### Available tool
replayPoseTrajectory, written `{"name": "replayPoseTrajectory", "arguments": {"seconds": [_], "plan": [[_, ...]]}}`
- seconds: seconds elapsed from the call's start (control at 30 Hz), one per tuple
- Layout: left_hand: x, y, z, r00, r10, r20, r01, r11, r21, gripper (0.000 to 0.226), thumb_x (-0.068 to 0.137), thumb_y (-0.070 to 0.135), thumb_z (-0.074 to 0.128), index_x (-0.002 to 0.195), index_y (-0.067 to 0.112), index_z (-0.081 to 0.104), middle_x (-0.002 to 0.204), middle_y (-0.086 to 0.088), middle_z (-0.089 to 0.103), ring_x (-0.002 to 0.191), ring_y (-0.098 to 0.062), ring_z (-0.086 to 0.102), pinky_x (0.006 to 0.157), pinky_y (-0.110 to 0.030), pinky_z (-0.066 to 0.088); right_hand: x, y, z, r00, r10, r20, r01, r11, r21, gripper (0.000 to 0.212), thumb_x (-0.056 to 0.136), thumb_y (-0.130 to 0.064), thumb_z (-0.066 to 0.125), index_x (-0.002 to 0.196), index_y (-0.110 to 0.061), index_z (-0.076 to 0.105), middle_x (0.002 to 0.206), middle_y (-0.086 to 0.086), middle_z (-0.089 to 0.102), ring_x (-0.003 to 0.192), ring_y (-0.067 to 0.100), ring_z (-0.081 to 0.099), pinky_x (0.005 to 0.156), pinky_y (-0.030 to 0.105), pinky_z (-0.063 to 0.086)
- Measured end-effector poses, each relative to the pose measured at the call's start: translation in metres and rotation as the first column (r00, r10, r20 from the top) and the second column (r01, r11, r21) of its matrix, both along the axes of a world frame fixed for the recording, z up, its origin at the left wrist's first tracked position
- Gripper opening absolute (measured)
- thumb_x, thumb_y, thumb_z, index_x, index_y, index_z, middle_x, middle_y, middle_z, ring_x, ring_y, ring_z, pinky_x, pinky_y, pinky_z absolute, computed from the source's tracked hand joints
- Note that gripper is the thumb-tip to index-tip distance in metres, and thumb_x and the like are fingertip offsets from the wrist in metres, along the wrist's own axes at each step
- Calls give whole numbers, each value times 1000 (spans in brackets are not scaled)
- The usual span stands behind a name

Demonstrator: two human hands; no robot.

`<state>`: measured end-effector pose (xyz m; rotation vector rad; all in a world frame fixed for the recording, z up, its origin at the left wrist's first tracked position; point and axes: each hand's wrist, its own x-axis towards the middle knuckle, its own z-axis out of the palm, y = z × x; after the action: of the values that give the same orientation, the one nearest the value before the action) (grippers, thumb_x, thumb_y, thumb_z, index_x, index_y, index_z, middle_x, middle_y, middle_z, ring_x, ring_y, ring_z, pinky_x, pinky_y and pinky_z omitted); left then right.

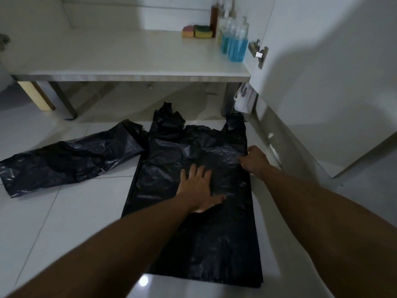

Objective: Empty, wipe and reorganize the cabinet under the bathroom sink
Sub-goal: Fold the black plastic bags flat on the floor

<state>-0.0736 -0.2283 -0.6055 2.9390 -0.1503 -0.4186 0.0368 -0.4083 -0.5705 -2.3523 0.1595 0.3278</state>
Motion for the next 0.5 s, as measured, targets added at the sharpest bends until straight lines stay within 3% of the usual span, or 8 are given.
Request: {"name": "replayPoseTrajectory", "arguments": {"seconds": [0.13,0.33,0.5], "plan": [[-1,-10,-25,1000,-2,30,0,999,48,115,71,95,18,156,17,14,165,-5,5,151,-34,-8,115,-66,-6,6,11,-9,998,-19,59,13,995,96,40,87,-23,67,120,-5,54,103,3,55,90,20,53,79,25,43],[1,-7,-44,994,3,108,-8,999,43,117,68,97,12,157,22,4,164,-1,3,151,-31,-9,115,-64,-5,37,28,-22,994,-105,22,102,990,93,30,83,-26,67,109,-18,56,117,5,58,106,30,58,98,42,48],[-1,-4,-46,991,-15,132,11,999,30,111,70,96,9,156,29,-5,165,0,-2,150,-31,-17,115,-63,-10,62,34,-15,971,-201,-127,236,879,413,11,79,-18,75,90,-18,72,99,5,71,90,22,66,92,35,54]]}}
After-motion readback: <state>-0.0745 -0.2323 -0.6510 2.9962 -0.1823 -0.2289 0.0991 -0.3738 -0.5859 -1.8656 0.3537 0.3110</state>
